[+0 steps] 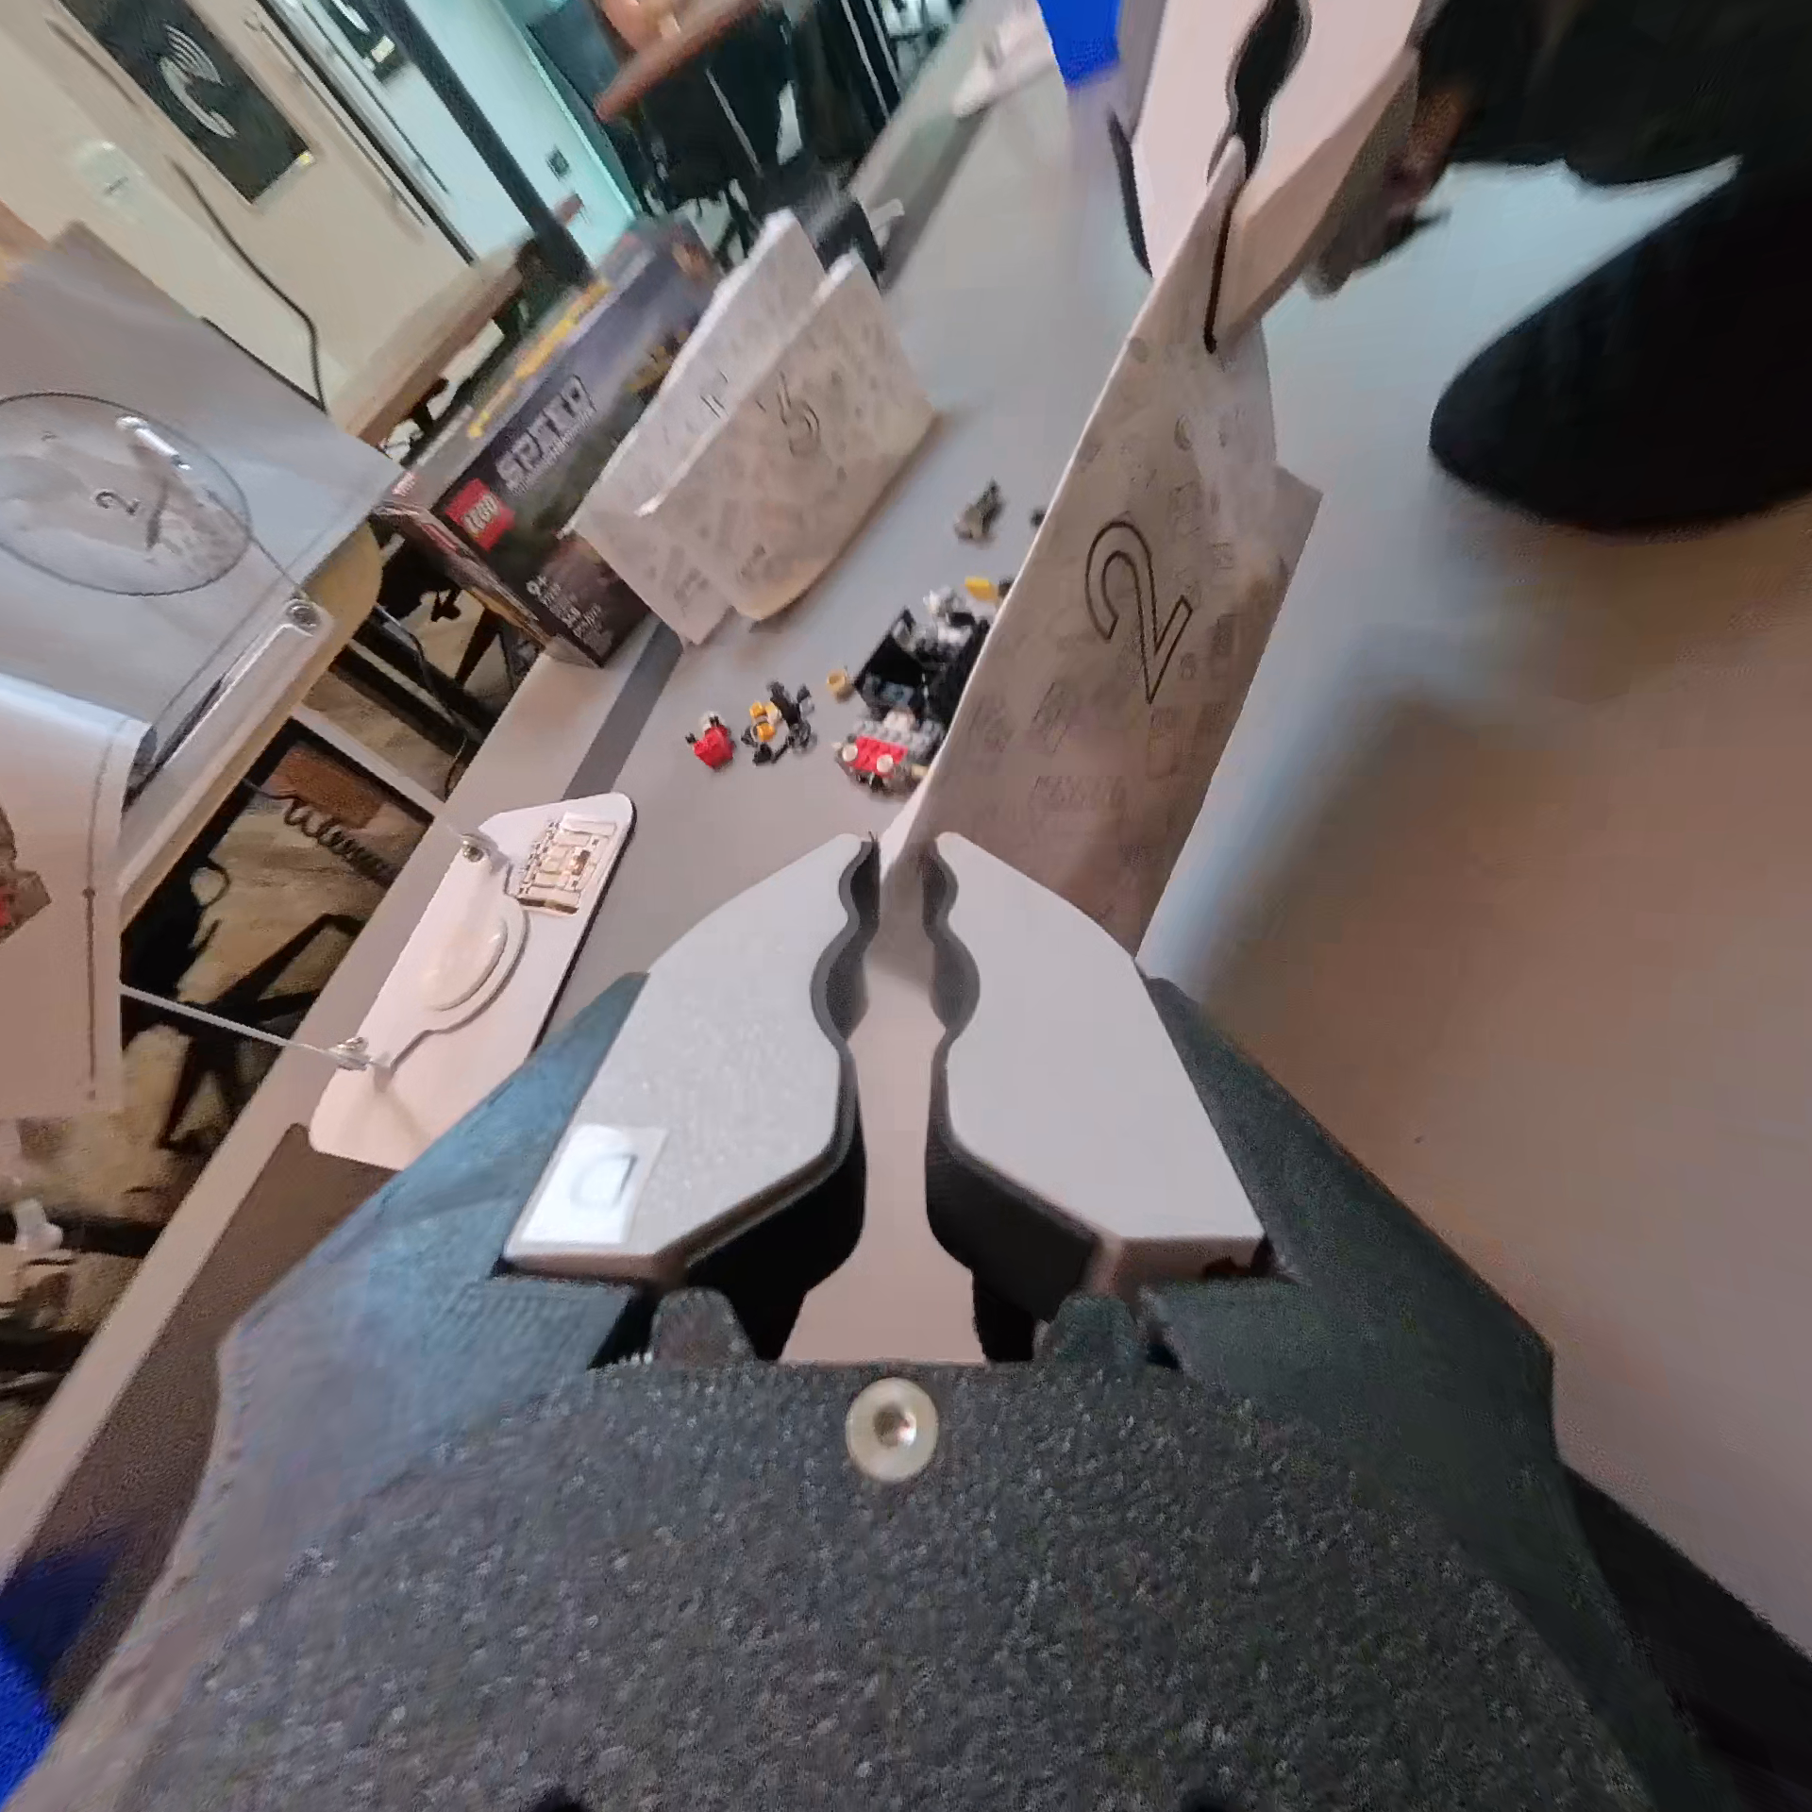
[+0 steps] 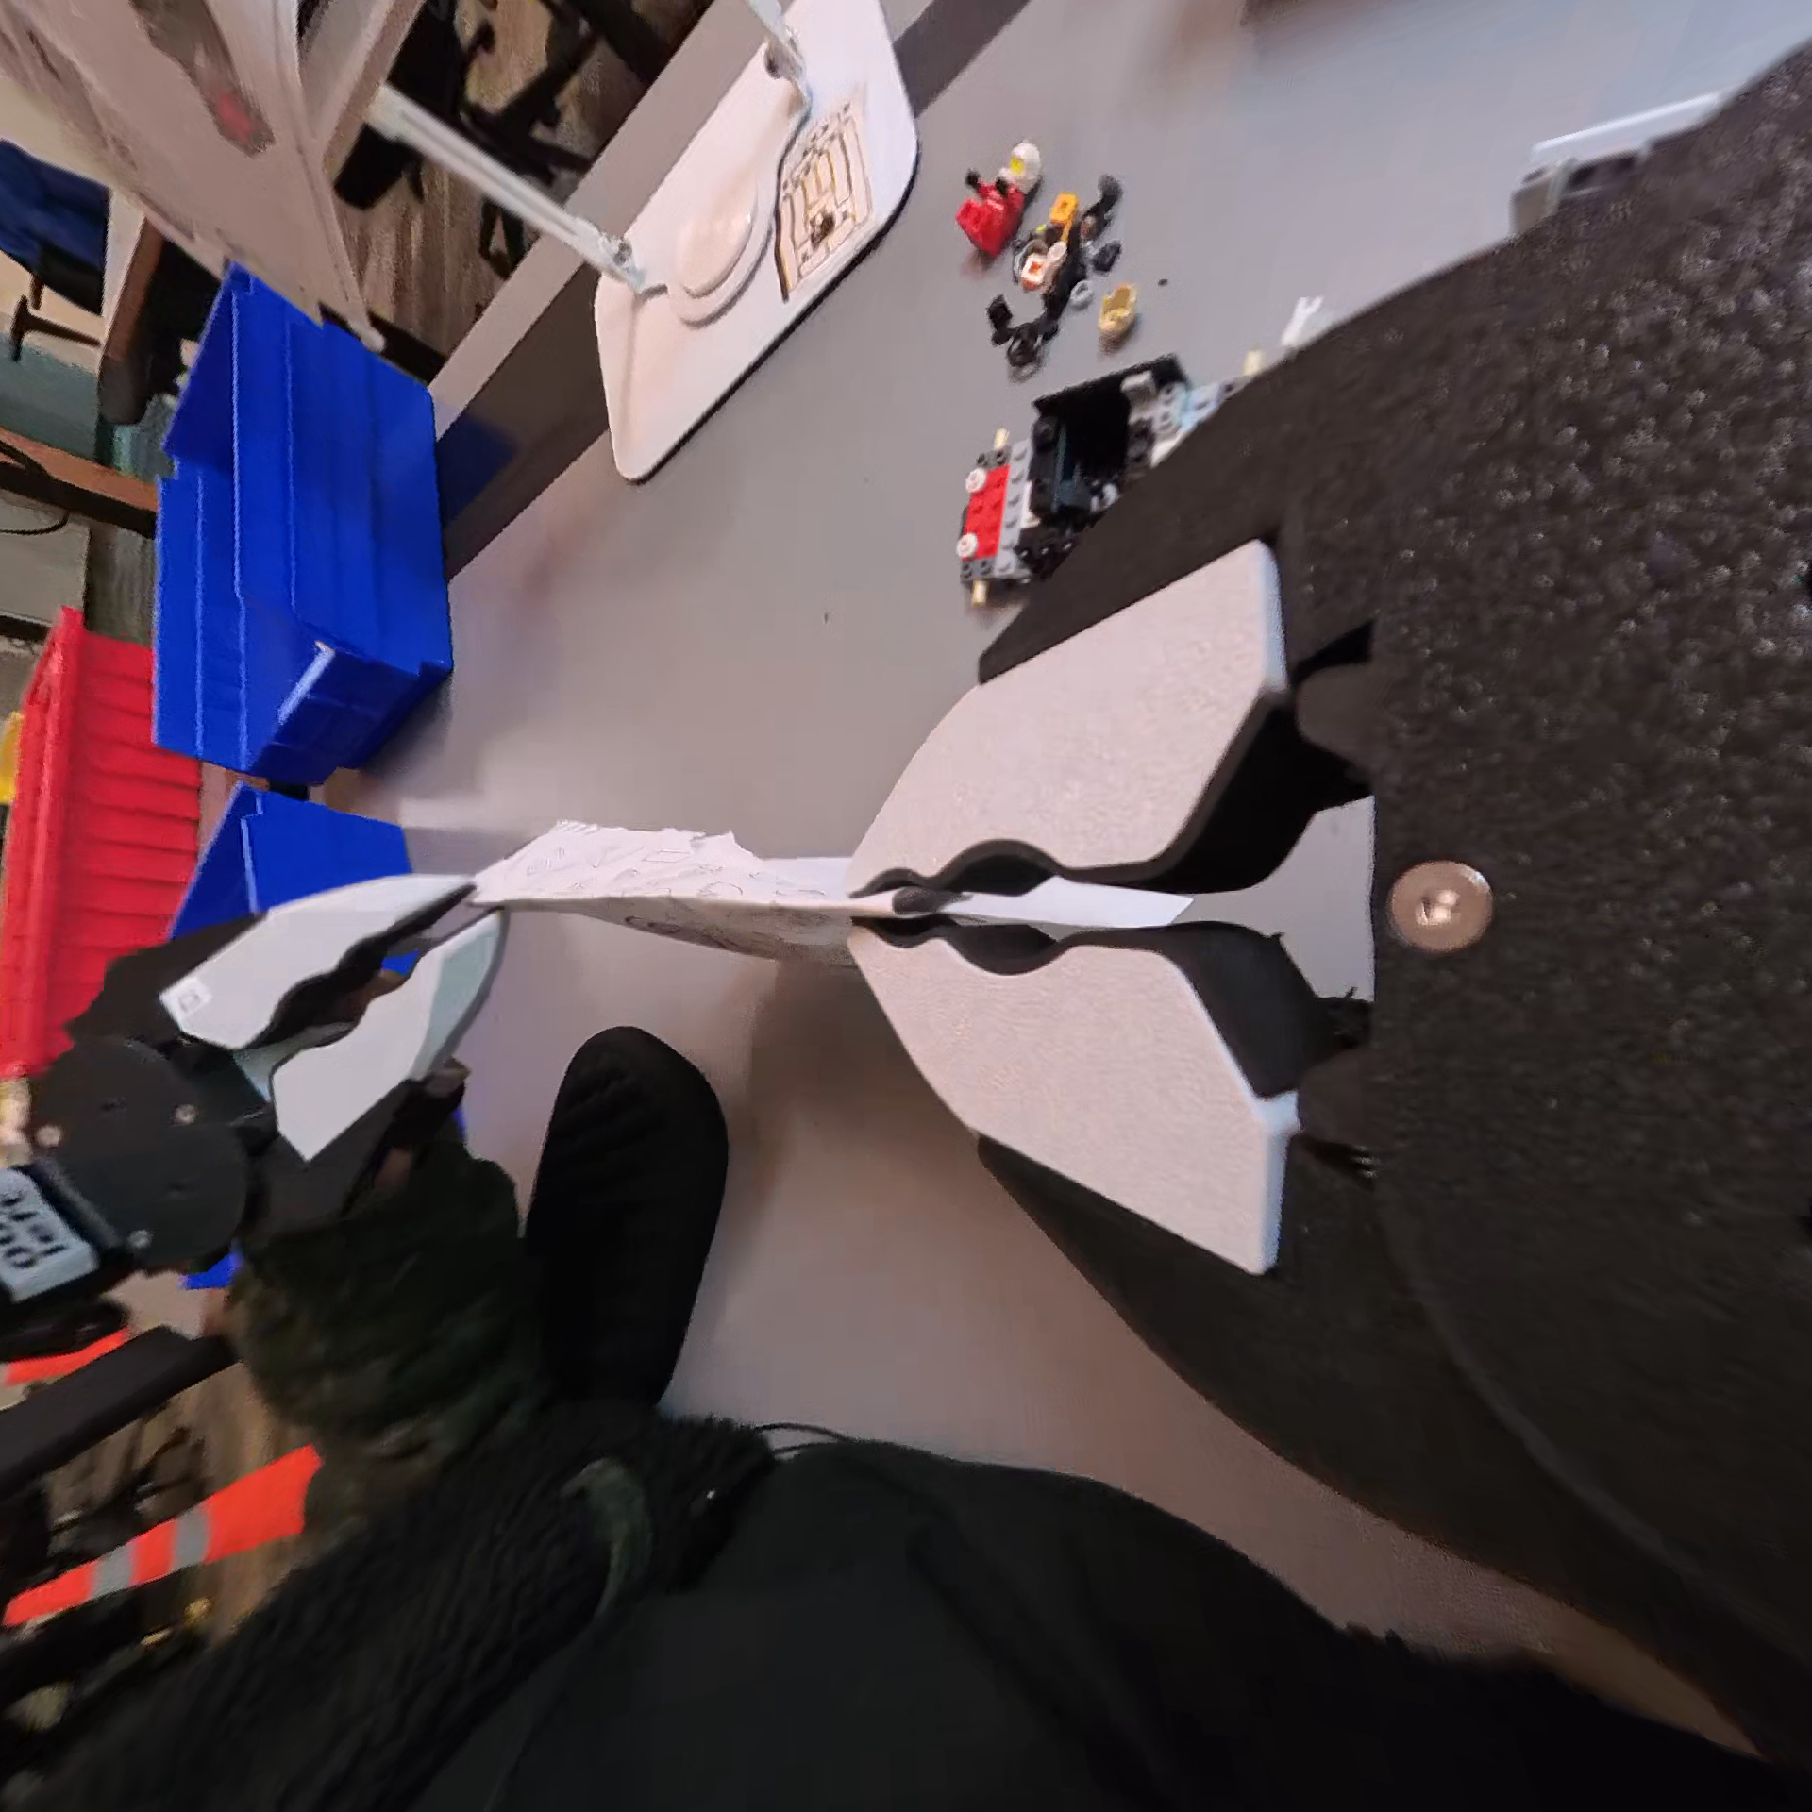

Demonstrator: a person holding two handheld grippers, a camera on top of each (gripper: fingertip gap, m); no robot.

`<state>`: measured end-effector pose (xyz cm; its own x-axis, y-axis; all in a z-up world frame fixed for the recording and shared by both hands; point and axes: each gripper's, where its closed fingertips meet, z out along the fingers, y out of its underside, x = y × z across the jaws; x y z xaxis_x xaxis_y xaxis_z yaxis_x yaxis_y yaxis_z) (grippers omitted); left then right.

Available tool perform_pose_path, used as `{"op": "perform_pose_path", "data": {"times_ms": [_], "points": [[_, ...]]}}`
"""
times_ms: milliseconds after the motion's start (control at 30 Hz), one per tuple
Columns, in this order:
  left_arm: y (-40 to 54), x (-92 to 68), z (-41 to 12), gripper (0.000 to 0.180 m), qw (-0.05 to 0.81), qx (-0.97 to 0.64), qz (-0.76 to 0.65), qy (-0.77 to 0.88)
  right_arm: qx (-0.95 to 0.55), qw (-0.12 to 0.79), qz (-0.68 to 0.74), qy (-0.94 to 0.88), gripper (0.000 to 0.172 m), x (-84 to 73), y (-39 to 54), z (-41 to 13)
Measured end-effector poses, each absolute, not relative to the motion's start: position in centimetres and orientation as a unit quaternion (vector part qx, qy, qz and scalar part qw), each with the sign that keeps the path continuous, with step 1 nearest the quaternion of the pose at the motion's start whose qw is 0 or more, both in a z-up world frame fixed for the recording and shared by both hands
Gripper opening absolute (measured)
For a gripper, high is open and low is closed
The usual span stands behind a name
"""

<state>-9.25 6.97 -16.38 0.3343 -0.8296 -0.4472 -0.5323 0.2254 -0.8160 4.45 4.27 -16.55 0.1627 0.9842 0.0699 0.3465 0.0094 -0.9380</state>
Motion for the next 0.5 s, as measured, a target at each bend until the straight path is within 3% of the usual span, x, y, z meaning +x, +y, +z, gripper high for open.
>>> {"op": "perform_pose_path", "data": {"times_ms": [367, 500], "points": [[8.4, -11.0, -15.7, 0.000, 0.550, -0.635, -0.305, 0.450, -0.618, 0.552, 0.353, -0.435, 0.000, 19.5, 14.5, -9.4], [8.5, -10.6, -16.7, 0.000, 0.538, -0.642, -0.304, 0.454, -0.669, 0.545, 0.345, -0.370, 0.000, 24.6, 21.2, -12.0]]}}
